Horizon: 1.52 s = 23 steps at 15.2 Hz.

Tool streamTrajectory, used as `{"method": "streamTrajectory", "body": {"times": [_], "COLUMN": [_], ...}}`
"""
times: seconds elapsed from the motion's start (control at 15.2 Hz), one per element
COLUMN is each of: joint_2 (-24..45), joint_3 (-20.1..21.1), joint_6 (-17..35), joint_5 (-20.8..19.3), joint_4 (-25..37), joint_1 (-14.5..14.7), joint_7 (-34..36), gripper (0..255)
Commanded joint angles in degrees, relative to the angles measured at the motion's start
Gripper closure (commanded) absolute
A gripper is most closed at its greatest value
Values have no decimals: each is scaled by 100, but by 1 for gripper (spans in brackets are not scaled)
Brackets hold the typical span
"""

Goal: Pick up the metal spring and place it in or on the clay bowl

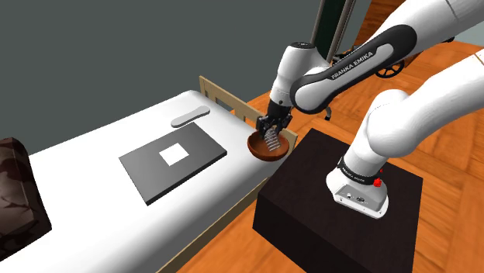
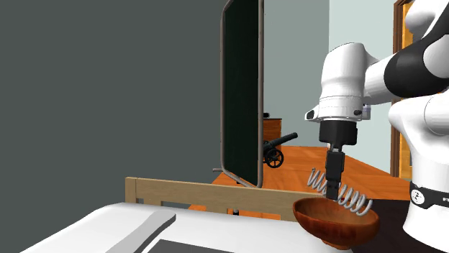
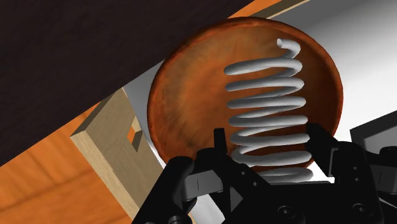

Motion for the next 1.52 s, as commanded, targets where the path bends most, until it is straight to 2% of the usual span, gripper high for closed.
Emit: {"method": "streamTrajectory", "body": {"times": [0.0, 0.59, 0.66, 0.99, 1.25, 1.45], "joint_2": [209, 279, 279, 278, -777, -778], "joint_3": [-1, -3, -3, -3, -58, -60], "joint_6": [278, 362, 362, 362, -886, -886], "joint_5": [51, 67, 68, 68, -150, -152], "joint_4": [-62, -76, -76, -77, 113, 113], "joint_1": [32, 43, 43, 43, -99, -97], "joint_7": [-38, -50, -50, -50, 49, 51], "gripper": [255, 255, 0, 0, 0, 0]}}
